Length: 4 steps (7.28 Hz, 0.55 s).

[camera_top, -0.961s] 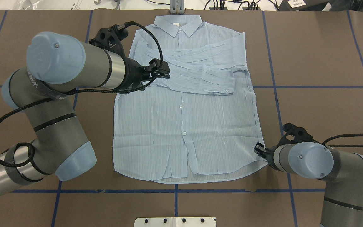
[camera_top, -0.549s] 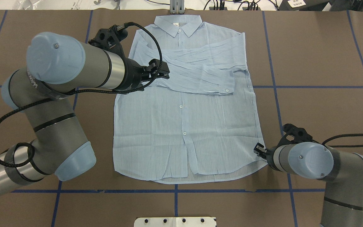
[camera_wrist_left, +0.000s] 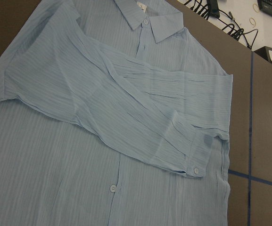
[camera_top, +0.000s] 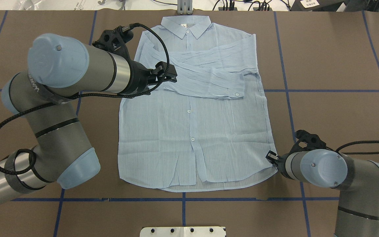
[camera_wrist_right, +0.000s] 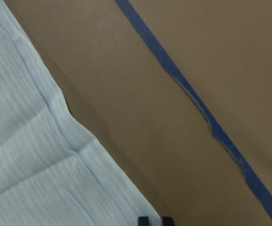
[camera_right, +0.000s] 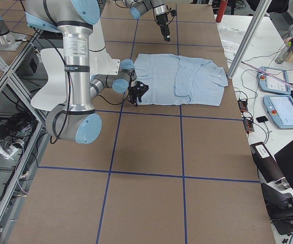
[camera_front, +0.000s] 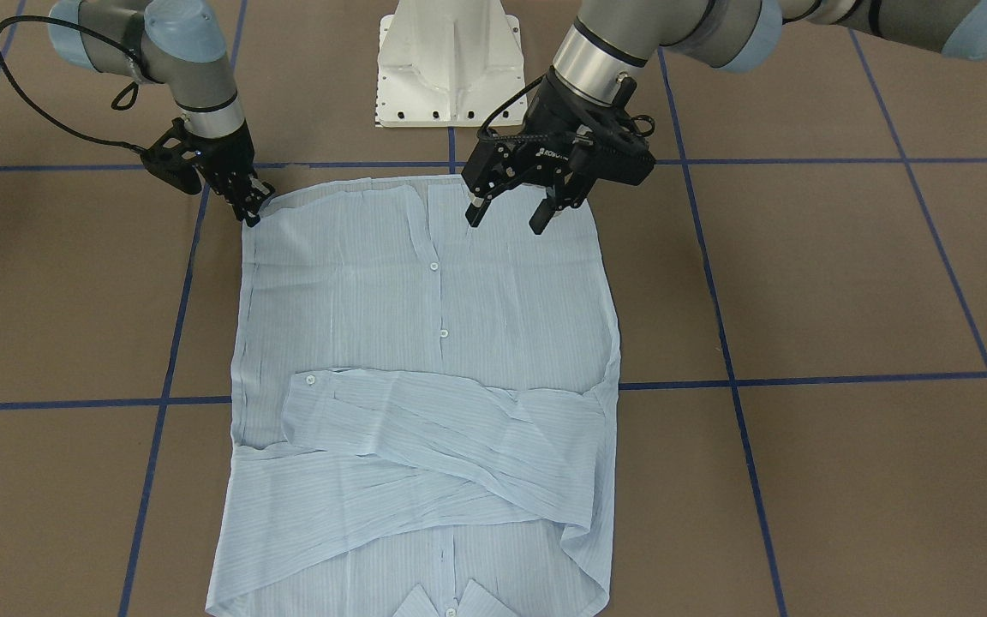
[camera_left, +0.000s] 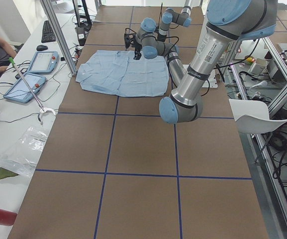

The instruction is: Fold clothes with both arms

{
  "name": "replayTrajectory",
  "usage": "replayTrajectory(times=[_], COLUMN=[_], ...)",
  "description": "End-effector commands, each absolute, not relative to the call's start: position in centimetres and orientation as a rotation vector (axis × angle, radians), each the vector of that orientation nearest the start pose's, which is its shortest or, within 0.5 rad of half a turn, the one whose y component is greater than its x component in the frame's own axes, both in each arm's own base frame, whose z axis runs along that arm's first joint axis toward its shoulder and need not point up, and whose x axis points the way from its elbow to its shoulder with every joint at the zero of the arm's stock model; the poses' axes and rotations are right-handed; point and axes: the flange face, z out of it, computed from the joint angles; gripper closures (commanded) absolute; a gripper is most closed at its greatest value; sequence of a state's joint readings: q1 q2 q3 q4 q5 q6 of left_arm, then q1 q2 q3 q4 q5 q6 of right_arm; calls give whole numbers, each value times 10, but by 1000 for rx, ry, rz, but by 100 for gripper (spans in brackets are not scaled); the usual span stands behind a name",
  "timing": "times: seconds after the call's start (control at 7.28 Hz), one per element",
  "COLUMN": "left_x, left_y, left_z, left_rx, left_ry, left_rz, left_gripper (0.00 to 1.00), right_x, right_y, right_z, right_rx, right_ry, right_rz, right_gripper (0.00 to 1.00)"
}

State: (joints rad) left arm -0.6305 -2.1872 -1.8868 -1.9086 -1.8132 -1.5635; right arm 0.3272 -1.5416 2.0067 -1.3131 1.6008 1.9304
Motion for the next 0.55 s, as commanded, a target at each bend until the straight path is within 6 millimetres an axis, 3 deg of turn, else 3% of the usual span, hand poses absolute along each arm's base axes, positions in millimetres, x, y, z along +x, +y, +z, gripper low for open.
replayTrajectory(times=[0.0, 0.14, 0.27, 0.41], left_x=[420, 420, 417, 418], left_y=[-443, -443, -442, -430], left_z=[127, 129, 155, 205], left_rx=[200, 197, 183, 175], left_ry=[1275, 1272, 1234, 1159], left_rz=[-383, -387, -401, -420], left_gripper=[8, 8, 8, 9], right_x=[-435, -434, -430, -414], right_y=[-285, -285, -284, -278], right_z=[420, 417, 408, 399], right_rx=[-41, -45, -49, -57], right_ry=[-737, -743, -760, -778], right_rz=[646, 645, 643, 636], right_gripper=[100, 100, 100, 100])
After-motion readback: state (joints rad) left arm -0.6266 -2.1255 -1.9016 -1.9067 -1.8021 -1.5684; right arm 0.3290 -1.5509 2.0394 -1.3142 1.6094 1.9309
